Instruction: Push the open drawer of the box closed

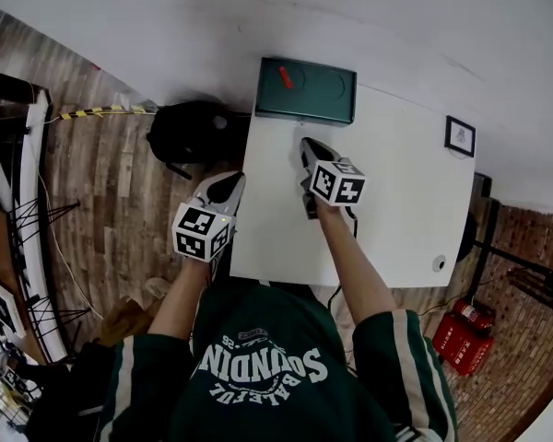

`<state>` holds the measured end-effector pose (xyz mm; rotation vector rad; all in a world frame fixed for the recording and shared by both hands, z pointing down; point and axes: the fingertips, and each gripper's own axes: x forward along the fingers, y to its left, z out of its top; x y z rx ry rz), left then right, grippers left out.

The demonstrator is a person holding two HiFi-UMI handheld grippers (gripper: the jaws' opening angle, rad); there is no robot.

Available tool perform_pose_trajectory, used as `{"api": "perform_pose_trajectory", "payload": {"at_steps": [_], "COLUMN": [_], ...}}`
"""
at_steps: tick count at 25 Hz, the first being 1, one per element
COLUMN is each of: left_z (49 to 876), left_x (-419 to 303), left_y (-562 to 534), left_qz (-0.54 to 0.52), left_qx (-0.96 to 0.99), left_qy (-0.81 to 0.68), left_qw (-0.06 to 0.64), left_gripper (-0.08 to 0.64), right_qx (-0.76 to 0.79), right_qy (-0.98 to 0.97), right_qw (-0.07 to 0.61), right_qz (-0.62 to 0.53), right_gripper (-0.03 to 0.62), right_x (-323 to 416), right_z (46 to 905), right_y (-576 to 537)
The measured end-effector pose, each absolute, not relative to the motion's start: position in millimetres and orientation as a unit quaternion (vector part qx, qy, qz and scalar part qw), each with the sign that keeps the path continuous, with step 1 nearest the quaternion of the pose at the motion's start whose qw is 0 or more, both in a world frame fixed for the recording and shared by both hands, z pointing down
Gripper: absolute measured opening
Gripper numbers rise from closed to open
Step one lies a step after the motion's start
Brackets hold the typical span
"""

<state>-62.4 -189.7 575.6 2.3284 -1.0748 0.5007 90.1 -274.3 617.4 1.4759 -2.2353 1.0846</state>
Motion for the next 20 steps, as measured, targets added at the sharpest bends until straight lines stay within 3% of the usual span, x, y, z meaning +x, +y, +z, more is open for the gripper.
{"api": "perform_pose_trajectory", "payload": {"at_steps": [20], "left_z": [471], "left_x": [-33], "left_y": [-168], "left_qz": [0.122], "left_qx": [0.876], "left_qy": [-0.438], "left_qw": [0.162], "left_gripper": [0.052], "right_qx": [0.515], "right_qy": [-0.843], "right_qw": [0.043], "right_qz": [0.150], "right_gripper": [0.002], "right_x": [144], "right_z": [443], "right_y": [-172]}}
